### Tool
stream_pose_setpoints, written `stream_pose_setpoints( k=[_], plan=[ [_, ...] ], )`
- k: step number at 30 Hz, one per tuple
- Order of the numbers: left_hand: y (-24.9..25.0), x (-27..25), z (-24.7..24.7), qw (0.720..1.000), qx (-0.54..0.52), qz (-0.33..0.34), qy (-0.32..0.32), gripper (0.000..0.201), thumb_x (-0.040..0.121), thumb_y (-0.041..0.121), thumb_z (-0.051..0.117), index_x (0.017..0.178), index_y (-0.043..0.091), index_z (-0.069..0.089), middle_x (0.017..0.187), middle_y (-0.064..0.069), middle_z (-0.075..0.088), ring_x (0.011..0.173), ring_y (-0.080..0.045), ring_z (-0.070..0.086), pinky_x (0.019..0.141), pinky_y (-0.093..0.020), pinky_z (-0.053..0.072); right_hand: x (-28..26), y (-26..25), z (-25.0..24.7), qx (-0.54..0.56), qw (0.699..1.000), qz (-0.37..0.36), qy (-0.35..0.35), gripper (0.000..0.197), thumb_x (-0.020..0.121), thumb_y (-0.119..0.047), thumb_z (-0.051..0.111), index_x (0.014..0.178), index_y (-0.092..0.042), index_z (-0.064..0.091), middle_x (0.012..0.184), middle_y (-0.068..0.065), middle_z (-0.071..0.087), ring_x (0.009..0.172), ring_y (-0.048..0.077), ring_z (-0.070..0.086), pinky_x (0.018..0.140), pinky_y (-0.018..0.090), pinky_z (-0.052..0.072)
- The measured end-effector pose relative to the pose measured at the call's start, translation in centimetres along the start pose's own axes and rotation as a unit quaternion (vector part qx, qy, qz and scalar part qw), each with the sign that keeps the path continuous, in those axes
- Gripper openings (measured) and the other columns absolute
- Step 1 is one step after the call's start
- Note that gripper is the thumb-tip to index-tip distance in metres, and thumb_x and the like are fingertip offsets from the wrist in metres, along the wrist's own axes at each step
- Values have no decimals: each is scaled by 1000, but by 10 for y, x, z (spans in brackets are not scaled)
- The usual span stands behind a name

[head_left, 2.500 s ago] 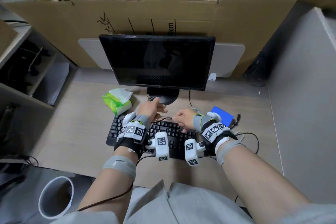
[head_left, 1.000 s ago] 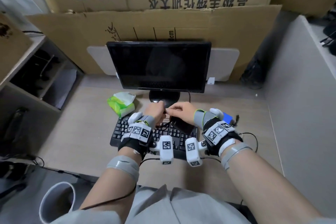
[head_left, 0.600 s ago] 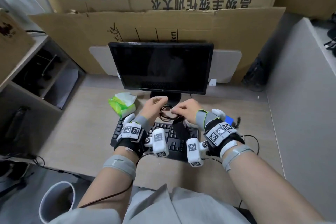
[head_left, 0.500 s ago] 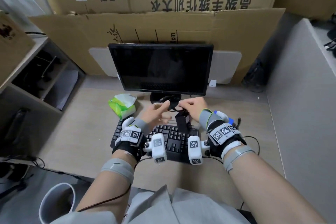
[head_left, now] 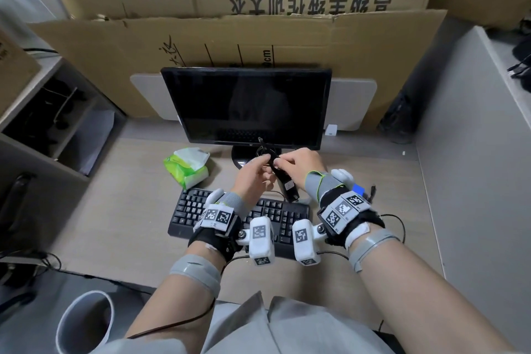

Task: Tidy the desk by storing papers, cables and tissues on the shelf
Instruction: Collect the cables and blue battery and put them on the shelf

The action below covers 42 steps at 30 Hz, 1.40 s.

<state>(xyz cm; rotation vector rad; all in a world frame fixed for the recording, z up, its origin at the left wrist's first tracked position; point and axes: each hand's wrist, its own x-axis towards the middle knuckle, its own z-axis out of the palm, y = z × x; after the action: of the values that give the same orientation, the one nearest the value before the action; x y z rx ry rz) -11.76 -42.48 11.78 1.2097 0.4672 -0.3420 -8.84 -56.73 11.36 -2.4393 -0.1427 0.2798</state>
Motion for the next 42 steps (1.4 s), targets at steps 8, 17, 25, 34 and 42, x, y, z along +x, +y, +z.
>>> stream_pose_setpoints(
  k=[8, 17, 25, 34, 42],
  plan=[
    [-6, 7, -2, 982, 181, 49, 23, 49, 102, 51, 35, 76, 13, 53, 57, 0, 39, 45, -8, 35, 43, -20, 25, -1, -20, -4, -113, 991, -66, 3, 31, 90, -39, 50, 75, -18, 65, 72, 0, 64, 75, 23, 60, 64, 33, 45],
    [-7, 12, -11, 983, 164, 51, 68, 50, 102, 43, 32, 73, 10, 55, 52, 4, 39, 43, -9, 29, 41, -20, 24, -2, -24, -6, -121, 982, -136, -58, 26, 88, -49, 54, 107, -45, 70, 100, -10, 72, 93, 14, 64, 79, 33, 51],
    [-6, 7, -12, 914, 391, 99, 39, 40, 93, 43, 38, 80, 13, 60, 79, 0, 60, 73, -16, 51, 72, -36, 45, -5, -21, -14, 110, 994, -15, -1, 44, 70, -72, 57, 103, -44, 63, 78, -12, 66, 79, 7, 63, 77, 31, 52],
    [-12, 5, -8, 928, 349, 85, -103, 36, 99, 13, 38, 68, 13, 55, 55, 3, 61, 69, -19, 57, 79, -35, 45, 3, -19, -10, 71, 992, 11, -100, 41, 88, -56, 51, 80, -19, 67, 64, -1, 70, 69, 14, 66, 71, 34, 53],
    [-2, -3, 1, 983, 100, 24, -151, 33, 106, 37, 35, 86, 15, 51, 57, 7, 32, 48, -8, 26, 49, -20, 25, 2, -8, -9, 316, 947, 9, -51, 23, 99, -18, 51, 89, -7, 69, 55, -3, 51, 42, 1, 39, 43, 15, 32]
  ],
)
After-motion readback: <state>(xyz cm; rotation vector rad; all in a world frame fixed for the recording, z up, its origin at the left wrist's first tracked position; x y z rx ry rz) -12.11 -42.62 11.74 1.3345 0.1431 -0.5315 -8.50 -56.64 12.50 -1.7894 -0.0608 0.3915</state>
